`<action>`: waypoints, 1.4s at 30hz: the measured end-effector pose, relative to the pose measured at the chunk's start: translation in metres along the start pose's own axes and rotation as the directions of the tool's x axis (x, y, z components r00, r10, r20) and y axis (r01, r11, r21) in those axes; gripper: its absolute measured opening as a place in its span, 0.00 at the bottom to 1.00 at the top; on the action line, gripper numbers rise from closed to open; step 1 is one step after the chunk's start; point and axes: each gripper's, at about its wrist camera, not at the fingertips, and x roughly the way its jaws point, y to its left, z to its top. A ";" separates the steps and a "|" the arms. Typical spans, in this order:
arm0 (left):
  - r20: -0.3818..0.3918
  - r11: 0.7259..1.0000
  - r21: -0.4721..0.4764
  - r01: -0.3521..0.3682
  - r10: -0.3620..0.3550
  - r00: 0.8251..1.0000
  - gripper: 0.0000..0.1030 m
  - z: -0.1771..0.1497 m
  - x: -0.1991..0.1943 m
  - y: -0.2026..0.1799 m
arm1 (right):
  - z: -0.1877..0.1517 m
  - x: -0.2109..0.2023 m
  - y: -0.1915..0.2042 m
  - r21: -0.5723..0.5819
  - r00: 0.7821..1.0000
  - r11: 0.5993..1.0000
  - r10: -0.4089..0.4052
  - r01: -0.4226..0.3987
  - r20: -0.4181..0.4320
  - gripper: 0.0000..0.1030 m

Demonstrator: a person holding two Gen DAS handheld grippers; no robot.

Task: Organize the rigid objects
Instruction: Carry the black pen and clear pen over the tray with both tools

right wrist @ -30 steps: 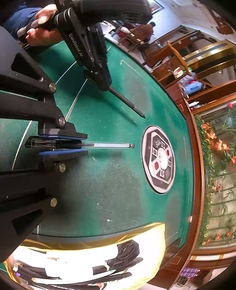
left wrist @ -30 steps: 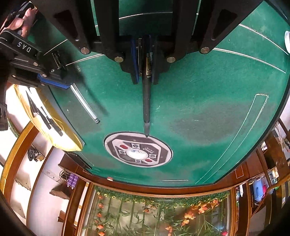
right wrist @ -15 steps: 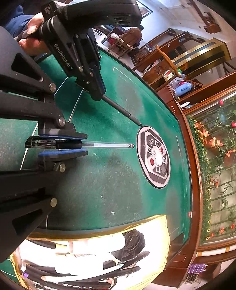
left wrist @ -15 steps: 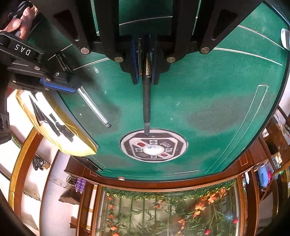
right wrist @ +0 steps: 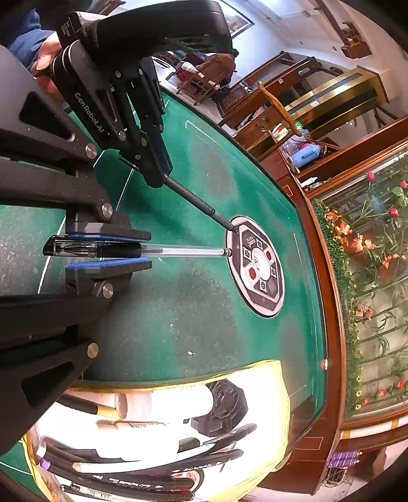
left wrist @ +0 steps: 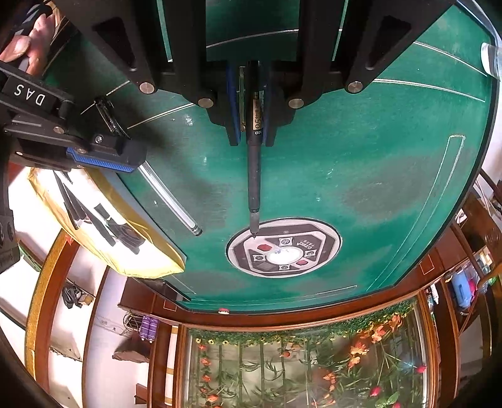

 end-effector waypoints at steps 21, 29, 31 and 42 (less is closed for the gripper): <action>-0.005 0.995 0.052 0.088 -0.088 0.996 0.13 0.031 -0.002 -0.061 | -0.001 -0.055 -0.062 0.126 0.993 0.992 -0.019 0.004 0.119 0.09; -0.014 0.982 0.076 0.175 -0.174 0.985 0.13 0.053 -0.001 -0.104 | 0.001 -0.084 -0.108 0.213 0.981 0.976 -0.080 0.041 0.178 0.09; -0.017 0.978 0.089 0.188 -0.188 0.982 0.13 0.056 0.000 -0.117 | -0.001 -0.090 -0.117 0.228 0.977 0.972 -0.100 0.055 0.189 0.09; -0.073 0.966 0.102 0.236 -0.230 0.971 0.13 0.063 0.028 -0.170 | -0.012 -0.103 -0.157 0.301 0.962 0.947 -0.183 0.116 0.203 0.09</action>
